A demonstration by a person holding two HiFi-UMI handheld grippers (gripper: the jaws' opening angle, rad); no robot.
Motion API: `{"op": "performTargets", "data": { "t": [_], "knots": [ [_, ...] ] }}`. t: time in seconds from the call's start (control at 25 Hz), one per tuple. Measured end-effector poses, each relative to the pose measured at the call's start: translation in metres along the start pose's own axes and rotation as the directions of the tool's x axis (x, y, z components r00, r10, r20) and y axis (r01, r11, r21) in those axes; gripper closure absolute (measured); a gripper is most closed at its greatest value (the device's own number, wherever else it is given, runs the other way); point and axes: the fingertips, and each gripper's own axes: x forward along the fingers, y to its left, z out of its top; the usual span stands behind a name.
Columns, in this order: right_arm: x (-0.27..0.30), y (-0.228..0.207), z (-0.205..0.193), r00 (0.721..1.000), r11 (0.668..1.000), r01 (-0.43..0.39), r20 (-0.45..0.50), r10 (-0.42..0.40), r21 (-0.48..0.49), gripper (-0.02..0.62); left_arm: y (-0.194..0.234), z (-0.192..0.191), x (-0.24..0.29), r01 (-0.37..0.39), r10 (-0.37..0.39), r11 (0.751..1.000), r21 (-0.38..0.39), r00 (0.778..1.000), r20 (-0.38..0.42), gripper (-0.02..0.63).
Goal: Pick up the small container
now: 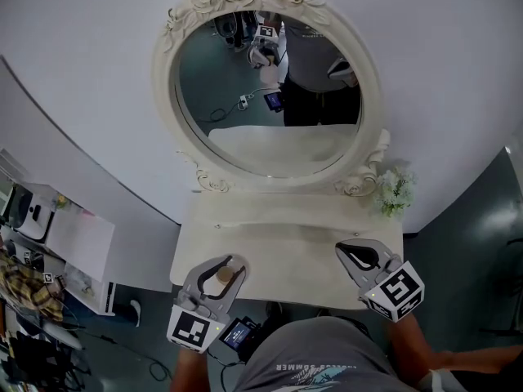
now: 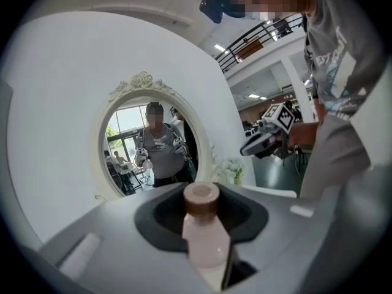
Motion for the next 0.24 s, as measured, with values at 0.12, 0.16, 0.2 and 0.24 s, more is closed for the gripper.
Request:
{"op": "performTargets", "data": {
  "t": [0.12,0.16,0.2,0.24],
  "knots": [
    [0.003,0.001,-0.005,1.000,1.000,-0.001,0.001,0.001,0.002,0.597,0.001,-0.007,0.002,-0.004,0.004,1.000,-0.002,1.000,-0.003,0.488],
    [0.004,0.002,-0.007,1.000,1.000,-0.002,0.002,0.002,0.002,0.597,0.001,-0.011,0.002,-0.006,0.005,1.000,-0.003,1.000,-0.005,0.488],
    [0.006,0.002,-0.009,1.000,1.000,-0.003,0.002,0.003,0.002,0.597,0.002,-0.014,0.003,-0.007,0.007,1.000,-0.003,1.000,-0.007,0.488],
    [0.007,0.003,-0.011,1.000,1.000,-0.004,0.003,0.004,0.003,0.597,0.002,-0.018,0.004,-0.008,0.008,1.000,-0.003,1.000,-0.009,0.488]
  ]
}}
